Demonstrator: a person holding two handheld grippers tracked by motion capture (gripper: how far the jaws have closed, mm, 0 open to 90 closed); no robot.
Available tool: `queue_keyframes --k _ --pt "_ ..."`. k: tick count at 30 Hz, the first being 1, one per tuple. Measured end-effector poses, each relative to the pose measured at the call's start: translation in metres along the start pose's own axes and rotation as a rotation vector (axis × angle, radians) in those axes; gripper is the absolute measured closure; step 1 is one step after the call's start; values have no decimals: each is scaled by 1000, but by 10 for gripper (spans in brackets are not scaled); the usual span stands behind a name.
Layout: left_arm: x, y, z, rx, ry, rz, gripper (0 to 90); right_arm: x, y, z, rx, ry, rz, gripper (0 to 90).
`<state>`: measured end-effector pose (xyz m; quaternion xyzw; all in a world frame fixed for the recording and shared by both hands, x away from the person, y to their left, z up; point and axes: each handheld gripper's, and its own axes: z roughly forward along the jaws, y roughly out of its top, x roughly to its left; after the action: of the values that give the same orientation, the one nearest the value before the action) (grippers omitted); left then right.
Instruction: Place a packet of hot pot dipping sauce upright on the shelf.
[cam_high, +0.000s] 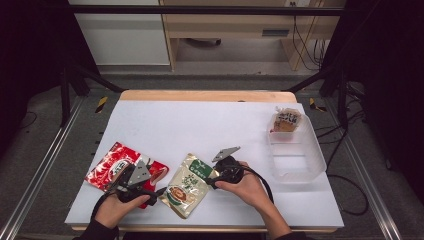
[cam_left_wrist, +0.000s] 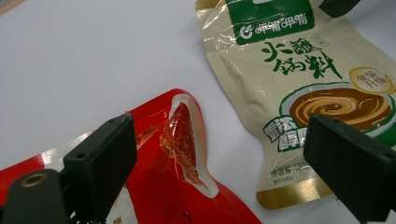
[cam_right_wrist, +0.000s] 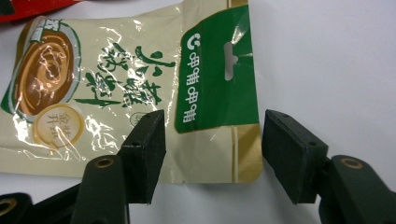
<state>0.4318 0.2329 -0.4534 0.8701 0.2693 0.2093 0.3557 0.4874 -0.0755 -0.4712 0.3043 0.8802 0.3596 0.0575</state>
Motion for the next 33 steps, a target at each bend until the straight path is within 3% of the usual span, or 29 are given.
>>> queue_keyframes --k 11,23,28,33 --pt "0 0 0 3 1 2 97 4 2 -7 -37 29 13 449" --pt "1 0 0 2 -2 3 97 12 2 -15 -68 74 -13 603" --pt "2 0 0 0 -2 -4 97 16 3 -13 -51 29 -54 749" --pt "4 5 2 4 0 1 100 14 6 -12 -39 -7 -59 890"
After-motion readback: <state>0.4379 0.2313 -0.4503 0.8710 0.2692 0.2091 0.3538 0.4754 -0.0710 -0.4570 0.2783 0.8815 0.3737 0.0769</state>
